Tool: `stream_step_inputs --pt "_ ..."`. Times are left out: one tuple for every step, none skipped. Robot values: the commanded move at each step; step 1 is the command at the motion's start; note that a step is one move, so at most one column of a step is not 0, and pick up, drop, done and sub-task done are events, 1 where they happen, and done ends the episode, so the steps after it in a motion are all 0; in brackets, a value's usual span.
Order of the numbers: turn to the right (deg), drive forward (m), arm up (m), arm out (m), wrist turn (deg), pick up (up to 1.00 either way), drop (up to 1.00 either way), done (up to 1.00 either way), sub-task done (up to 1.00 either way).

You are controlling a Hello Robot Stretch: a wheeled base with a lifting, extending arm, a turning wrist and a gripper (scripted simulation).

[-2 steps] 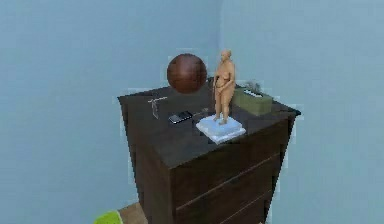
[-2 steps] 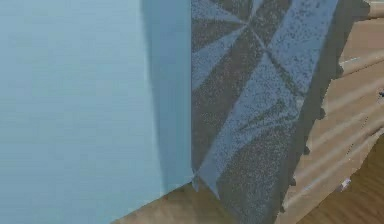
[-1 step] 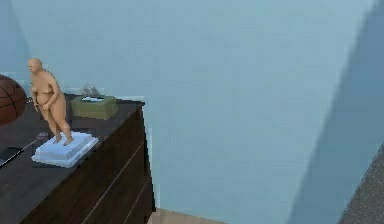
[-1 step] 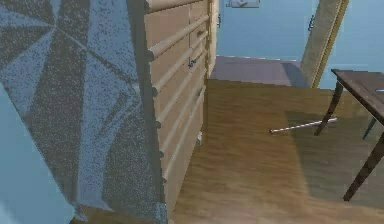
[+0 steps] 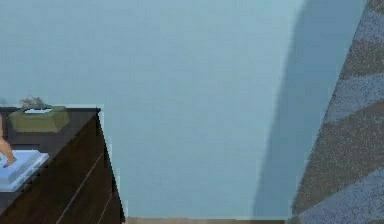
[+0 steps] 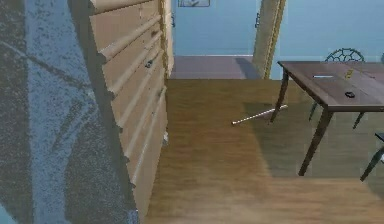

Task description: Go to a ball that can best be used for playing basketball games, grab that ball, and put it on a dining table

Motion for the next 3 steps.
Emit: stream_step_inputs --pt "0.0 0.25 0.00 0.00 0.0 0.00 0.00 0.00 0.00" --pt "-45.0 0.00 0.00 0.00 0.0 0.00 0.00 0.00 0.00" --pt "-45.0 0.00 0.00 0.00 0.0 0.00 0.00 0.00 0.00"
